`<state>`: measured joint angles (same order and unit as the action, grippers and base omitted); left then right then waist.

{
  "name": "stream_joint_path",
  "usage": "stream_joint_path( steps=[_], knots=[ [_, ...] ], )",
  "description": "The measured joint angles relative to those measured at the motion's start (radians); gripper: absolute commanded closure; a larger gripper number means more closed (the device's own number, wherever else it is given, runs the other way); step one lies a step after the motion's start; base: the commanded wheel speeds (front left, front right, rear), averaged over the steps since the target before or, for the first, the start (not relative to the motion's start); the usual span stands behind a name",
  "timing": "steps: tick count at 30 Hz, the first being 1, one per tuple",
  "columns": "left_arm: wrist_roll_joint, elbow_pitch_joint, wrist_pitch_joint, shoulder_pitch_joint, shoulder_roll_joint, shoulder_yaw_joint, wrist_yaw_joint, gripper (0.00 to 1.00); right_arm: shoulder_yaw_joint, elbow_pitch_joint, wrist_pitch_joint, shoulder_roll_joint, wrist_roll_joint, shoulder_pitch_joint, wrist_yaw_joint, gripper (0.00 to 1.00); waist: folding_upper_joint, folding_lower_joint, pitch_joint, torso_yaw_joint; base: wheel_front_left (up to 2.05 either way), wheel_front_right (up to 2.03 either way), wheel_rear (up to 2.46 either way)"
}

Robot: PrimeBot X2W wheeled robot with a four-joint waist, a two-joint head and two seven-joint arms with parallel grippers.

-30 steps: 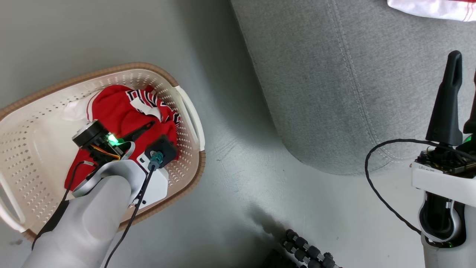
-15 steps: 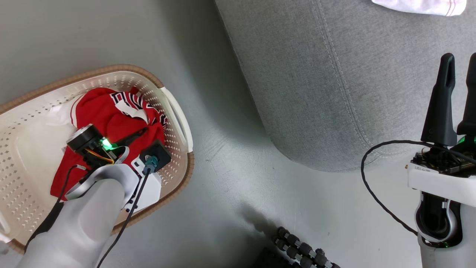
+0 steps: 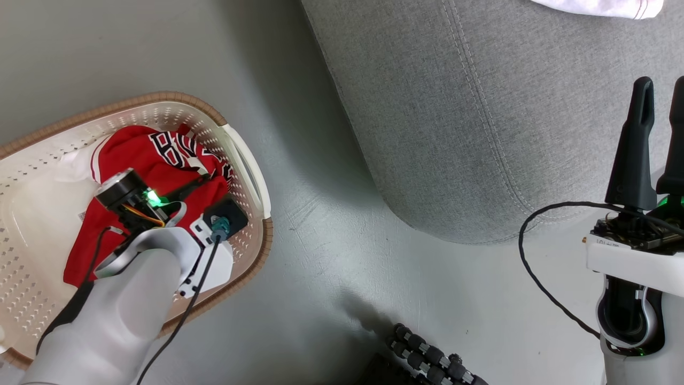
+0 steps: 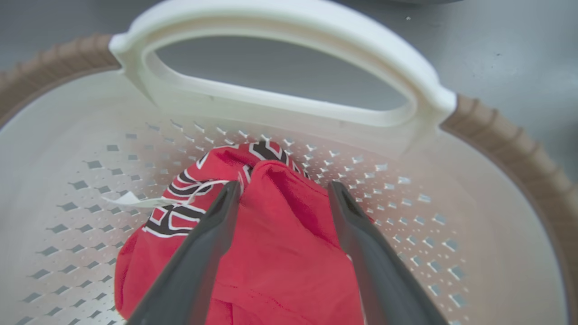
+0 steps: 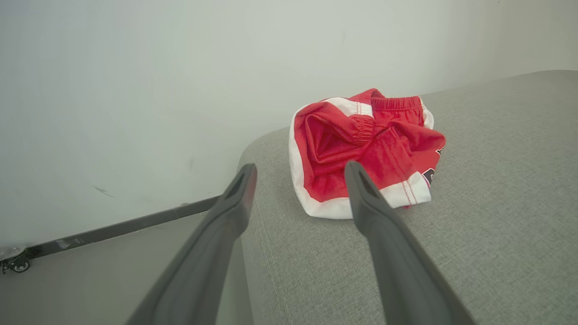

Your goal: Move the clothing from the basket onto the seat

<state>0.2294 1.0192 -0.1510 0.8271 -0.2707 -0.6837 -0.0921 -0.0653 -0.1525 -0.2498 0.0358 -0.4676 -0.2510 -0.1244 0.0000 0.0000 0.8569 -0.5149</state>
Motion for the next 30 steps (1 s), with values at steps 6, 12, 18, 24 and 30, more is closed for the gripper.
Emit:
stream_joint_path(
  steps=[6, 12, 18, 24, 30],
  knots=[
    [0.004, 0.015, -0.008, 0.015, 0.021, -0.015, 0.001, 0.00, -0.012, 0.000, 0.000, -0.001, 0.000, 0.001, 0.000, 0.00, 0.0000, 0.0001, 0.003, 0.001, 0.00, 0.00, 0.00],
    [0.005, 0.031, -0.016, 0.024, 0.044, -0.019, 0.003, 0.42, -0.019, 0.000, 0.000, -0.001, 0.000, 0.002, 0.000, 0.00, 0.0000, 0.0000, 0.005, 0.002, 0.00, 0.00, 0.00],
    [0.007, 0.057, -0.024, 0.030, 0.052, -0.023, 0.013, 0.56, -0.025, -0.003, 0.000, -0.001, 0.000, 0.005, 0.000, 0.00, 0.0000, 0.0000, 0.005, 0.005, 0.00, 0.00, 0.00],
    [0.030, 0.089, -0.024, 0.039, 0.042, -0.026, 0.043, 0.98, -0.035, -0.006, 0.000, -0.001, 0.001, 0.005, 0.000, 0.00, 0.0000, 0.0001, 0.005, 0.007, 0.00, 0.00, 0.00],
    [0.030, 0.116, -0.016, 0.039, 0.027, -0.025, 0.058, 1.00, -0.034, -0.011, 0.000, -0.001, 0.001, 0.005, 0.000, 0.00, 0.0000, 0.0000, 0.004, 0.010, 0.00, 0.00, 0.00]
  ],
)
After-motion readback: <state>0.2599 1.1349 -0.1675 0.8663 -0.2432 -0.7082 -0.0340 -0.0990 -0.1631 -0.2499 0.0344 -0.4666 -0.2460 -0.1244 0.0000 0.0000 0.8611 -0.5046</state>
